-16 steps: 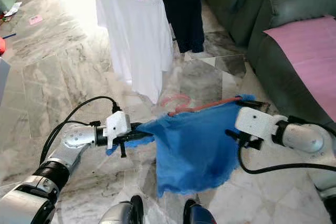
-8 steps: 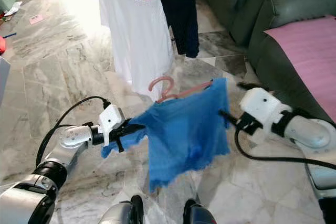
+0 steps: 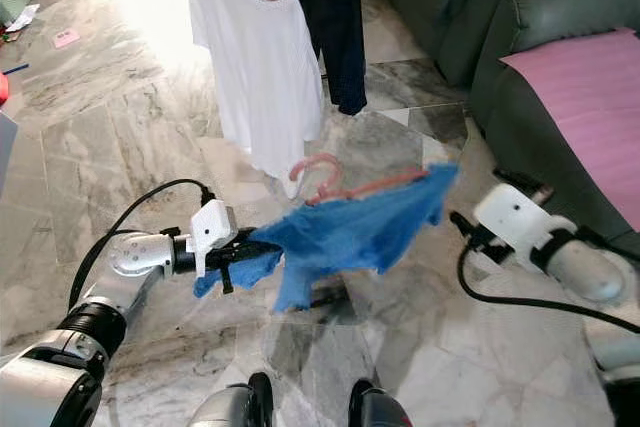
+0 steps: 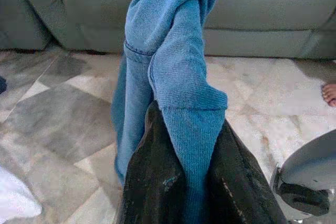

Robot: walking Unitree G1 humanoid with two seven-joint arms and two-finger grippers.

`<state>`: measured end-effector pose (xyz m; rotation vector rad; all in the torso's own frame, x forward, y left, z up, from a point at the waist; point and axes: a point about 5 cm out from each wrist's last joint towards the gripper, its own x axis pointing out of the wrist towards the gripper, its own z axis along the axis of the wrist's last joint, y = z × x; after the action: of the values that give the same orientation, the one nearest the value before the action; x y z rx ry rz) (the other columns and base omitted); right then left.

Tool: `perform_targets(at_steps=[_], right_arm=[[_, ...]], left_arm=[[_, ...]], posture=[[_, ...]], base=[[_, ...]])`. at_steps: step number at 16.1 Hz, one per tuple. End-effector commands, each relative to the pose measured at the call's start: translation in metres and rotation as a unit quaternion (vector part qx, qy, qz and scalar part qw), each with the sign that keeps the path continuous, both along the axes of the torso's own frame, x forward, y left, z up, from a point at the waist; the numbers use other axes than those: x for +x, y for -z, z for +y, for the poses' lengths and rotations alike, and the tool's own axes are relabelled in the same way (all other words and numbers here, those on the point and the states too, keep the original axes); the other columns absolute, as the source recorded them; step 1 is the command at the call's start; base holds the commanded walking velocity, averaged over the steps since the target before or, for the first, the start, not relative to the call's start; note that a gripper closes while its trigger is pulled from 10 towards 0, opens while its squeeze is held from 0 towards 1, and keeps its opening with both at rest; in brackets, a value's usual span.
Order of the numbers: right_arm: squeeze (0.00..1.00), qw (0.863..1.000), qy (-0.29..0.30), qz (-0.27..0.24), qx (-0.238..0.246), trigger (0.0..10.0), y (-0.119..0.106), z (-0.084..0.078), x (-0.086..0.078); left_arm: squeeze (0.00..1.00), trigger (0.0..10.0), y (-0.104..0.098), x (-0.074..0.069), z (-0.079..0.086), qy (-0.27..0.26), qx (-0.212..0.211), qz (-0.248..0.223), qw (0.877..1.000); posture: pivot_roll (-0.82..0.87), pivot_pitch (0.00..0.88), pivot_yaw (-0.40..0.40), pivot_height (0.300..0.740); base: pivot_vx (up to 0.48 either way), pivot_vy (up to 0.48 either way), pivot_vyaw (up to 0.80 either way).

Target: Hang hanger

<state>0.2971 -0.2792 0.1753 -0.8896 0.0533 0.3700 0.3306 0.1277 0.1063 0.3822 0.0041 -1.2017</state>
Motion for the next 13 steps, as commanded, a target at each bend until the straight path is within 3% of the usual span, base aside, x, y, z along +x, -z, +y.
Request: perform_targets(at_steps=[1,5,6,13], right_arm=[[0.00,1.000,-0.019,-0.002,-0.013,10.0,-0.001,0.006,0.001],[0.00,1.000,-0.022,0.001,-0.017,10.0,-0.002,0.001,0.003],[0.00,1.000,-0.029,0.007,-0.005,0.0,-0.001,0.001,0.003],[0.00,0.996,-0.058,0.048,0.040,0.0,0.014,0.011,0.003]], left_arm=[[0.00,0.0,0.001,-0.003,0.004,0.012,0.008,-0.004,1.000],[0.00,0.0,0.001,-0.005,0.005,0.025,0.012,-0.005,1.000],[0.00,0.0,-0.001,-0.006,0.004,0.035,0.012,-0.008,0.999],[0.00,0.0,-0.008,-0.007,-0.003,0.067,0.005,-0.021,0.998]], posture=[[-0.02,0.251,0.067,0.740],[-0.02,0.249,0.066,0.740],[-0.02,0.248,0.065,0.740],[-0.01,0.249,0.069,0.740]], base=[[0.000,0.000,0.00],[0.000,0.000,0.00],[0.000,0.000,0.00],[0.000,0.000,0.00]])
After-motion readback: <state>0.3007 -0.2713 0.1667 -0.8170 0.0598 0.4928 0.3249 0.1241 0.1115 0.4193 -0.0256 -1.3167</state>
